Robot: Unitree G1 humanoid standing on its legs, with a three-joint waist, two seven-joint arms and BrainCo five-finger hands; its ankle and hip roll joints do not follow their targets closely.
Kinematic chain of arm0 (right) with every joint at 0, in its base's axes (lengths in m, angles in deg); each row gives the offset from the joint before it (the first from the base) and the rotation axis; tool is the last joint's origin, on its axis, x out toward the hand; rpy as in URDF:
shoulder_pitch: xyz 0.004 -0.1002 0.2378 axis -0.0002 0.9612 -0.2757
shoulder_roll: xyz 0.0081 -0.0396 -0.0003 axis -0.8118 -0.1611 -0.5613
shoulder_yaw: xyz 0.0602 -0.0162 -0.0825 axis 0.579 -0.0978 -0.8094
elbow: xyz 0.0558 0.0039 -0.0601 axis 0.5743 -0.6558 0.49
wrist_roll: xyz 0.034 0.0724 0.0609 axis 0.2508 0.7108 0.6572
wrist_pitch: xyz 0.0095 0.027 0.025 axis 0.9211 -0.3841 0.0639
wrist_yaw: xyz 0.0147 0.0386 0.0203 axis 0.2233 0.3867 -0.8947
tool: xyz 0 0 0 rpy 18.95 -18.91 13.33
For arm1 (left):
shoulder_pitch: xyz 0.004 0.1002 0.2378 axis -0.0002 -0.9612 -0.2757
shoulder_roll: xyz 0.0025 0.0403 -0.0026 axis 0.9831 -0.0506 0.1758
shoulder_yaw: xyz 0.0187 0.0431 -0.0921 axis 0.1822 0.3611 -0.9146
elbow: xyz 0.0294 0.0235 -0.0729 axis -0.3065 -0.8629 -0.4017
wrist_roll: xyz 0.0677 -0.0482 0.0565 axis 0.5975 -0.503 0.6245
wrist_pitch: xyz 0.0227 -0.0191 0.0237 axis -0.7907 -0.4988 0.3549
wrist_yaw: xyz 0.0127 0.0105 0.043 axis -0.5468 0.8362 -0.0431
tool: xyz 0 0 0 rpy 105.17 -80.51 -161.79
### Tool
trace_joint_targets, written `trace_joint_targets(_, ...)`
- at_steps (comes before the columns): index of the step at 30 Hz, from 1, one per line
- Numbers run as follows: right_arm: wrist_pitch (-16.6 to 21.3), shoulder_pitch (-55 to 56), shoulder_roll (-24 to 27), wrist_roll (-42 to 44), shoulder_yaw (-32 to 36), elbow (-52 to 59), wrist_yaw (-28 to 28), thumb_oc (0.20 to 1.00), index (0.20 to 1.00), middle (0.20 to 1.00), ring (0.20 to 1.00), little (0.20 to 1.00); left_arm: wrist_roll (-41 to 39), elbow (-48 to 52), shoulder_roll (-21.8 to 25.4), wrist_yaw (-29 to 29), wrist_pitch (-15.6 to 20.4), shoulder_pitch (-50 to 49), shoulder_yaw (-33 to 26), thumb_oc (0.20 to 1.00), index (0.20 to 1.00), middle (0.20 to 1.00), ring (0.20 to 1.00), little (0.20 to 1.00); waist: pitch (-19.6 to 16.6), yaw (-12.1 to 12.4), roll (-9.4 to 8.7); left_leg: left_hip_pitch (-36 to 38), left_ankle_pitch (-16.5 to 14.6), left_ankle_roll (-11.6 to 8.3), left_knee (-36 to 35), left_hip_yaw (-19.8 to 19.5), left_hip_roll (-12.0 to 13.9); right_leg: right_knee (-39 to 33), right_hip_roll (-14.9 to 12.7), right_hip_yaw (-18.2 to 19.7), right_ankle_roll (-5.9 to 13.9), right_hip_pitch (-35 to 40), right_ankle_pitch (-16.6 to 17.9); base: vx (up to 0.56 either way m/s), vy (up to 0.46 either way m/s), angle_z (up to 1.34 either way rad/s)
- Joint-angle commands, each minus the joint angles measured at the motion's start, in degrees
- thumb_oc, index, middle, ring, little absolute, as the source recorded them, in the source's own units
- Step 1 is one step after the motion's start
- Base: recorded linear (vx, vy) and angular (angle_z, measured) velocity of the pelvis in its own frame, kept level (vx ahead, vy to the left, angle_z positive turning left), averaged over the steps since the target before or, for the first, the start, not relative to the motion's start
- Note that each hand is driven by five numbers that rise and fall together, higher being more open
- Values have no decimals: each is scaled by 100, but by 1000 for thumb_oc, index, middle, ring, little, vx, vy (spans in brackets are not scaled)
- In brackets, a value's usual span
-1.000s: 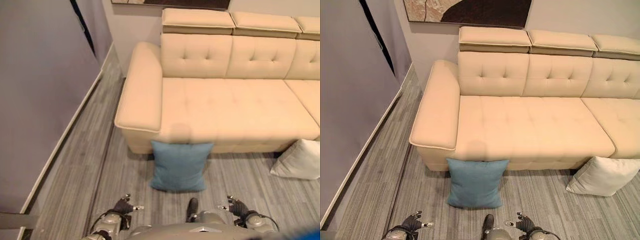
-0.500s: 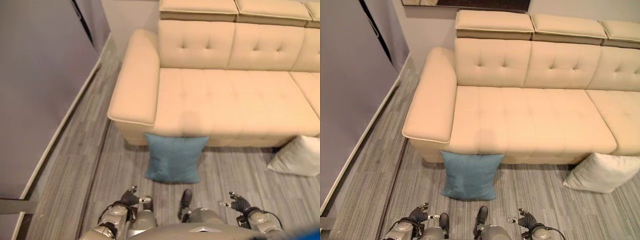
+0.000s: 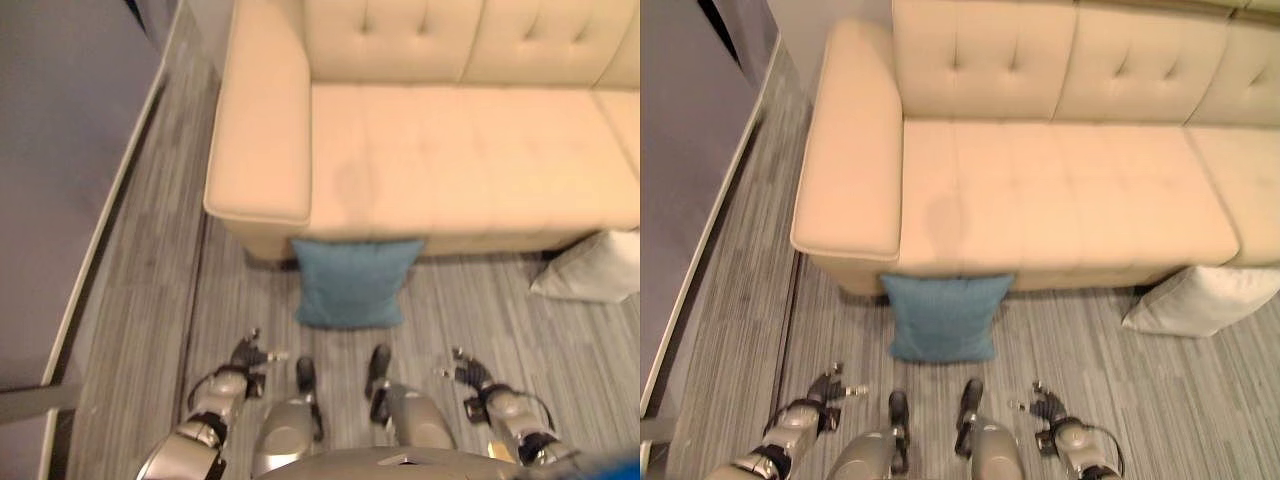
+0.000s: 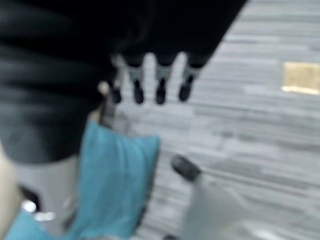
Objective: Pick up all the scattered cushions and arrange them neatly on the sofa.
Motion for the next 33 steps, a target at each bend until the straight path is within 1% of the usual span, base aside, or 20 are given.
trace_joint_targets(1, 251, -177, 239, 172, -136, 333, 303, 1000, 1000, 1000, 1000, 1000, -265, 174, -23, 310, 339, 300, 171, 1000, 1000, 1000, 1000, 1000, 15, -21, 53, -272, 115, -353, 151, 40, -56, 423, -423, 236, 577, 108, -109, 5, -2, 8)
trace_joint_targets(2, 249, -309, 294, 170, -199, 470, 375, 1000, 1000, 1000, 1000, 1000, -359, 210, 6, 384, 362, 474, 215, 1000, 1000, 1000, 1000, 1000, 62, -32, 64, -409, 9, -403, 242, 0, -55, 559, -433, 276, 627, -53, -239, -19, 0, 4)
trace_joint_targets(7, 347, -1111, 507, 163, -326, 693, 807, 1000, 1000, 1000, 1000, 1000, -613, 414, 86, 729, 493, 1250, 377, 1000, 1000, 1000, 1000, 1000, 206, -75, 109, -1432, -19, -401, 761, 52, 100, 1041, -555, 332, 604, -1080, -260, -70, -8, 2)
trace_joint_targets(8, 366, -1237, 570, 143, -323, 800, 890, 1000, 1000, 1000, 1000, 1000, -653, 459, 96, 777, 498, 1374, 369, 1000, 1000, 1000, 1000, 1000, 217, -96, 118, -1696, -41, -398, 922, 42, 146, 1189, -575, 367, 594, -1341, -277, -100, -8, 4)
trace_joint_targets(9, 428, -1530, 705, 71, -311, 923, 1136, 1000, 1000, 1000, 1000, 1000, -696, 598, 155, 930, 539, 1681, 397, 1000, 1000, 1000, 1000, 1000, 286, -126, 158, -2136, -70, -396, 1156, 38, 215, 1422, -607, 408, 577, -1785, -327, -75, -13, 1)
trace_joint_targets(10, 450, -1670, 737, 49, -309, 877, 1249, 1000, 1000, 1000, 1000, 1000, -724, 621, 162, 1000, 546, 1828, 396, 1000, 1000, 1000, 1000, 1000, 306, -139, 183, -2356, -88, -393, 1278, 28, 245, 1576, -628, 432, 566, -2014, -359, -55, -10, 3)
trace_joint_targets(11, 452, -1681, 737, 49, -310, 871, 1249, 1000, 1000, 1000, 1000, 1000, -724, 618, 162, 1001, 545, 1837, 394, 1000, 1000, 1000, 1000, 1000, 294, -141, 184, -2385, -94, -393, 1295, 28, 246, 1593, -630, 435, 565, -2043, -366, -28, -14, 7)
trace_joint_targets(12, 455, -1847, 813, 29, -318, 871, 1337, 1000, 1000, 1000, 1000, 1000, -735, 618, 200, 1074, 542, 1988, 430, 1000, 1000, 1000, 1000, 1000, 320, -153, 199, -2642, -115, -386, 1456, 3, 285, 1751, -647, 470, 555, -2291, -397, -40, -14, 7)
trace_joint_targets(13, 488, -2095, 923, -30, -320, 861, 1524, 1000, 1000, 1000, 1000, 1000, -736, 743, 247, 1216, 544, 2220, 479, 1000, 1000, 1000, 1000, 1000, 376, -171, 259, -3061, -148, -380, 1686, -12, 352, 2038, -683, 535, 525, -2744, -473, -37, -12, 4)
trace_joint_targets(15, 503, -2347, 1020, -150, -305, 840, 1753, 1000, 1000, 1000, 1000, 1000, -613, 750, 294, 1379, 534, 2444, 496, 1000, 1000, 1000, 1000, 1000, 371, -176, 320, -3504, -189, -363, 1914, -19, 399, 2319, -721, 608, 498, -3230, -560, 0, -5, -3)
trace_joint_targets(16, 503, -2348, 1020, -150, -305, 840, 1754, 1000, 1000, 1000, 1000, 1000, -613, 750, 294, 1379, 534, 2444, 496, 1000, 1000, 1000, 1000, 1000, 366, -176, 319, -3511, -190, -363, 1918, -18, 399, 2323, -722, 609, 498, -3238, -562, 0, 0, 0)
trace_joint_targets(17, 525, -2524, 1187, -221, -298, 928, 1847, 1000, 1000, 1000, 1000, 1000, -587, 858, 367, 1482, 536, 2596, 501, 1000, 1000, 1000, 1000, 1000, 429, -179, 365, -3845, -222, -359, 2117, -30, 453, 2557, -757, 677, 483, -3610, -615, 0, 0, 0)
trace_joint_targets(19, 533, -2602, 1245, -242, -270, 940, 1930, 1000, 1000, 1000, 1000, 1000, -616, 861, 384, 1550, 538, 2666, 471, 1000, 1000, 1000, 1000, 1000, 413, -178, 381, -4071, -254, -355, 2241, -59, 470, 2689, -759, 719, 461, -3844, -662, 20, -15, -7)
trace_joint_targets(20, 549, -2791, 1369, -178, -203, 934, 2055, 1000, 1000, 1000, 1000, 1000, -662, 892, 457, 1634, 507, 2842, 473, 1000, 1000, 1000, 1000, 1000, 473, -198, 450, -4397, -281, -336, 2416, -59, 457, 2940, -754, 784, 418, -4219, -732, 39, -22, -10)
trace_joint_targets(22, 537, -2839, 1373, -165, -196, 929, 2072, 1000, 1000, 1000, 1000, 1000, -690, 880, 449, 1627, 495, 2877, 447, 1000, 1000, 1000, 1000, 1000, 438, -203, 462, -4560, -303, -334, 2500, -67, 451, 3023, -755, 811, 396, -4382, -769, 36, -8, 1)
trace_joint_targets(27, 554, -3337, 1577, 49, -223, 975, 2088, 1000, 1000, 1000, 1000, 1000, -1001, 852, 684, 1640, 514, 3284, 458, 1000, 1000, 1000, 1000, 1000, 445, -214, 529, -5363, -406, -282, 2932, -56, 448, 3554, -712, 995, 333, -5344, -927, 17, -9, 0)
trace_joint_targets(30, 547, -3508, 1655, 99, -301, 1045, 2061, 1000, 1000, 1000, 1000, 1000, -1066, 833, 782, 1635, 509, 3420, 479, 1000, 1000, 1000, 1000, 1000, 452, -237, 528, -5586, -426, -275, 3045, -50, 465, 3669, -708, 1045, 319, -5582, -950, 10, -19, -10)
trace_joint_targets(31, 539, -3729, 1734, 213, -393, 1070, 1955, 1000, 1000, 1000, 1000, 1000, -1177, 911, 872, 1642, 528, 3599, 487, 1000, 1000, 1000, 1000, 1000, 475, -235, 536, -5812, -441, -261, 3150, -51, 455, 3789, -696, 1095, 311, -5839, -983, 13, -16, -7)
trace_joint_targets(32, 539, -3731, 1734, 214, -394, 1069, 1954, 1000, 1000, 1000, 1000, 1000, -1177, 910, 872, 1642, 528, 3600, 486, 1000, 1000, 1000, 1000, 1000, 471, -236, 535, -5818, -442, -261, 3152, -50, 455, 3792, -697, 1097, 311, -5847, -984, 19, -15, -4)
trace_joint_targets(33, 533, -3911, 1786, 338, -507, 1035, 1831, 1000, 1000, 1000, 1000, 1000, -1279, 916, 957, 1581, 539, 3710, 527, 1000, 1000, 1000, 1000, 1000, 490, -220, 549, -5958, -452, -243, 3215, -53, 453, 3899, -675, 1135, 310, -6046, -1008, 0, 0, 0)
